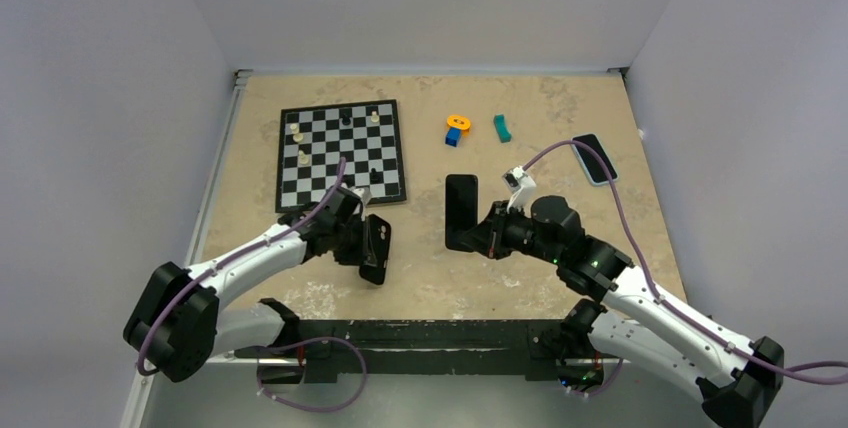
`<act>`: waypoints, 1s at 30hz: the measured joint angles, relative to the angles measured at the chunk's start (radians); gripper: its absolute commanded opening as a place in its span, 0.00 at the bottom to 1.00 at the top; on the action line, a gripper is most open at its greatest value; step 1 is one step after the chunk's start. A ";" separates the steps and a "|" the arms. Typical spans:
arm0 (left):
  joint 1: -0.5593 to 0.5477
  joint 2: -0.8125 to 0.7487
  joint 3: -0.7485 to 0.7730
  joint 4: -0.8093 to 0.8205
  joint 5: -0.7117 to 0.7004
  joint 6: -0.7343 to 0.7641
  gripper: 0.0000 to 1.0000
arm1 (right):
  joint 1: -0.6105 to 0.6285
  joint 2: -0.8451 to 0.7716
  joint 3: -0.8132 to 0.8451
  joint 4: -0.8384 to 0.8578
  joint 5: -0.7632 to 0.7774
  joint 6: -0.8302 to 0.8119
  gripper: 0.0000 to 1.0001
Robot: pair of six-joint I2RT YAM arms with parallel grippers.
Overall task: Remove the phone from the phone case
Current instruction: Place the phone case at the center of the board, then place the phone at the center of the board.
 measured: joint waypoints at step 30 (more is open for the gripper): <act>-0.054 -0.169 0.369 -0.131 0.004 0.024 0.95 | -0.211 0.319 -0.105 0.151 -0.040 0.167 0.00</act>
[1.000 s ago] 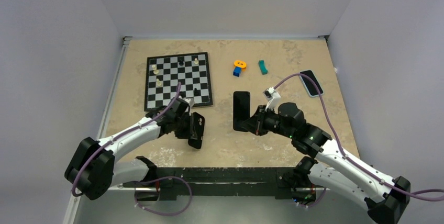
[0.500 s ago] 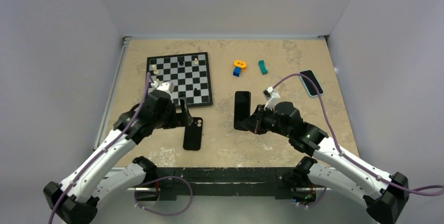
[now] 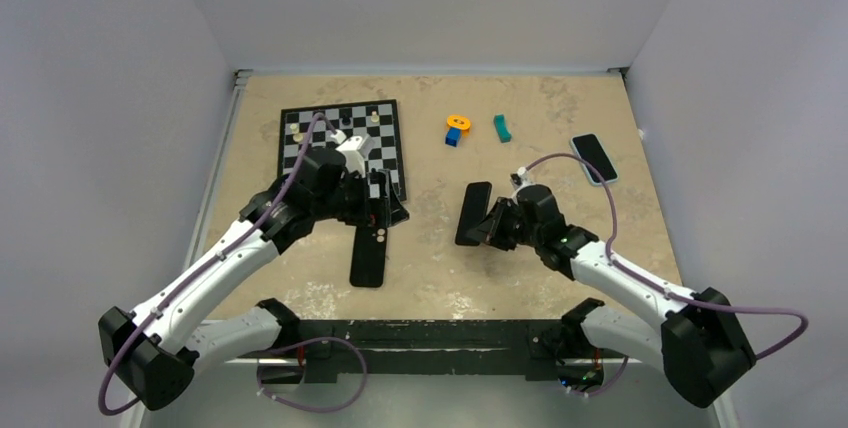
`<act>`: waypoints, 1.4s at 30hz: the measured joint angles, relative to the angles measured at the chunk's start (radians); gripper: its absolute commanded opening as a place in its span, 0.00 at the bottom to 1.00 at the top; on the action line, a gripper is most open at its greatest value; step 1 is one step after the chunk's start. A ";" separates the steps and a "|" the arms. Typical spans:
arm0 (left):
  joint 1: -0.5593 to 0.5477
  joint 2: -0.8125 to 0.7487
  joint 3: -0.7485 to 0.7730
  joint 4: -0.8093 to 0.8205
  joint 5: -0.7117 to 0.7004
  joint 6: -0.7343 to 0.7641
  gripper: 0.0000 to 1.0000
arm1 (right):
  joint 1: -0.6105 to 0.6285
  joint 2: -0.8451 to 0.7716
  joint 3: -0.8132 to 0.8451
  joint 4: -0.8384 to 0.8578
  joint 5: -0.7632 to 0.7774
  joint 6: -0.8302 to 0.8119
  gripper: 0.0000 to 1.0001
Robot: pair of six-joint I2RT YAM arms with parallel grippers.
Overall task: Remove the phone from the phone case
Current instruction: Place the phone at the center of the board.
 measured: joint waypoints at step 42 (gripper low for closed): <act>0.002 0.226 0.267 0.140 -0.058 0.142 0.91 | -0.212 0.720 -0.071 1.097 -0.076 0.407 0.75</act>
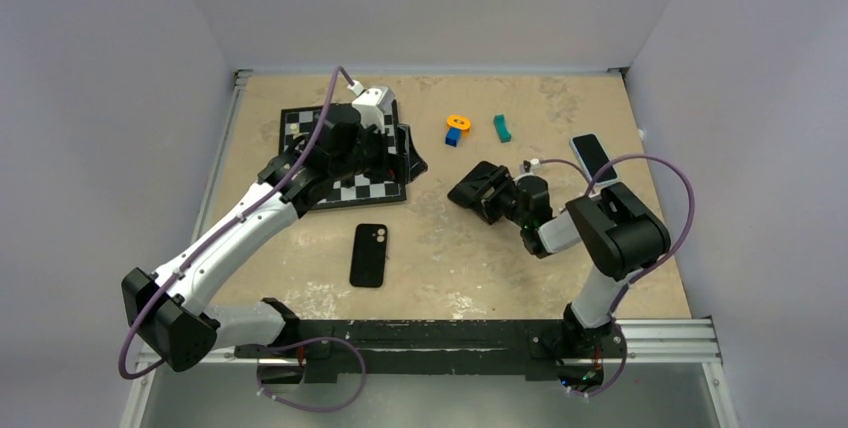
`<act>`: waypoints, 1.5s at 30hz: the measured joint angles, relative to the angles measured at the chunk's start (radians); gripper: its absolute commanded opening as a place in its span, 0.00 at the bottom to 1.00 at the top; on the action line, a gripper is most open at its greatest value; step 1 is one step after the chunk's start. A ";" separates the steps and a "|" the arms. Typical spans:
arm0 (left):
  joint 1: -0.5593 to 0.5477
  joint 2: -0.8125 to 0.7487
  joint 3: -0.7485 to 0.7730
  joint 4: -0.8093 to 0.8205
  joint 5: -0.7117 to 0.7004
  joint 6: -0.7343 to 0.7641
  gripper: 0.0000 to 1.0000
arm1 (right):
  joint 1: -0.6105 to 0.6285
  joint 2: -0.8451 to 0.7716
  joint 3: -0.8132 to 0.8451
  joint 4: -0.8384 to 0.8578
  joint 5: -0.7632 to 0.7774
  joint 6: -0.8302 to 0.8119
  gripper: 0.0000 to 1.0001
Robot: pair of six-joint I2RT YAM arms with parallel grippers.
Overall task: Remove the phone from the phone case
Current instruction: Place the phone at the center of the board, then pick up the phone at the center of the board.
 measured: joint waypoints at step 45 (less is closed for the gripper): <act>-0.040 -0.135 0.000 0.123 -0.036 0.079 0.92 | -0.713 0.197 0.981 -1.197 0.414 -0.729 0.85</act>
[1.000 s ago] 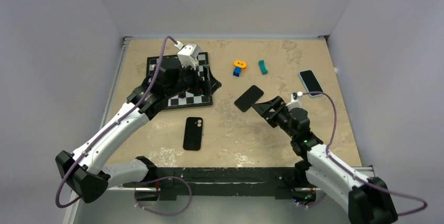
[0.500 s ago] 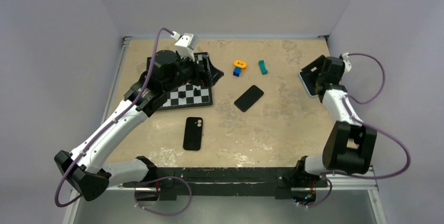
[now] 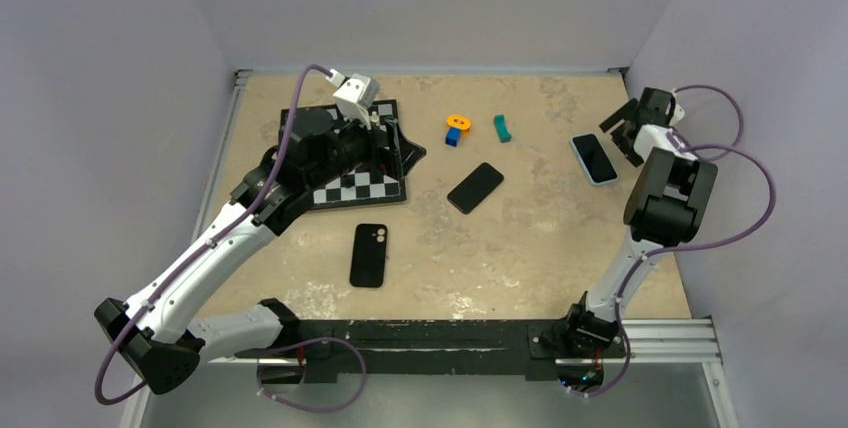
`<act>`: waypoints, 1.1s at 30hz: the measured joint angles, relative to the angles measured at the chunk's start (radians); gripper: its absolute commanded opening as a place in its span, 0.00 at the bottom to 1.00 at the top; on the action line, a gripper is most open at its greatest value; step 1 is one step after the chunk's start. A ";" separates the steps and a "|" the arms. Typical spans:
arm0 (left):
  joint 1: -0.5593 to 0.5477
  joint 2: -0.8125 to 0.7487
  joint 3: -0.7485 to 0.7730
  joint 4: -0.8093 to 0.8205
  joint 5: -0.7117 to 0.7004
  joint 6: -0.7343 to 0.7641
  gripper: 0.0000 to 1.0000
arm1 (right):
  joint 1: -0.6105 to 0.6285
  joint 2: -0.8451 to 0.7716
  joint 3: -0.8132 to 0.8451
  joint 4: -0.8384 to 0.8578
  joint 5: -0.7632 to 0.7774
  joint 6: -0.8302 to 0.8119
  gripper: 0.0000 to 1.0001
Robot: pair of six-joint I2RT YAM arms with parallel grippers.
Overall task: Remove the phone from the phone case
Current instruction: Pick up the phone at the center of the board.
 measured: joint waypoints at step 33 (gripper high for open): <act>0.018 0.029 0.000 0.013 0.046 -0.002 0.91 | -0.005 -0.018 -0.072 -0.122 -0.290 -0.107 0.90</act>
